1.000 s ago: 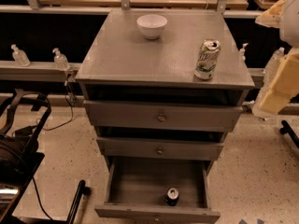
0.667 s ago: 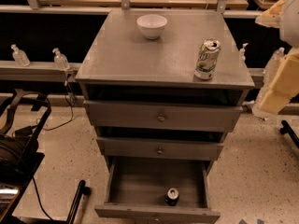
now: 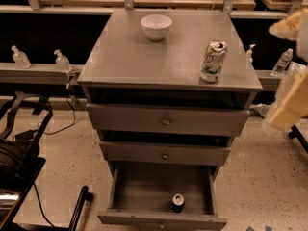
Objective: Pick pepsi can from bottom drawer and place on counter
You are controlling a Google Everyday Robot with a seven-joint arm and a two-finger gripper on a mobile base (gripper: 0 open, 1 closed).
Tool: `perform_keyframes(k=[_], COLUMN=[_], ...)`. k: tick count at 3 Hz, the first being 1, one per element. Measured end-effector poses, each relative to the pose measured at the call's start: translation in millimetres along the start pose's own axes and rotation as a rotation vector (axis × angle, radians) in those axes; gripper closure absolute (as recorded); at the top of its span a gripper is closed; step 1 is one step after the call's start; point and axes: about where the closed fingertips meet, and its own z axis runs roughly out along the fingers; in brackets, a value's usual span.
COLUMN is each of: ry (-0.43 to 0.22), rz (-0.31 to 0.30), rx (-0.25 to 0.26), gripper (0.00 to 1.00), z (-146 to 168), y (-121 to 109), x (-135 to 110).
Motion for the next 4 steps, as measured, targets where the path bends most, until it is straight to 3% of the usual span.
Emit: perform_keyframes(k=[1, 2, 3, 4], ry=[-0.096, -0.266, -0.27, -0.326], rz=[0.108, 0.251, 0.249, 0.23], rx=[-0.017, -0.072, -0.08, -0.173], gripper=[0.0, 0.0, 0.0, 0.0], z=[38, 134, 138, 177], y=[37, 103, 104, 115], x=[37, 80, 79, 73])
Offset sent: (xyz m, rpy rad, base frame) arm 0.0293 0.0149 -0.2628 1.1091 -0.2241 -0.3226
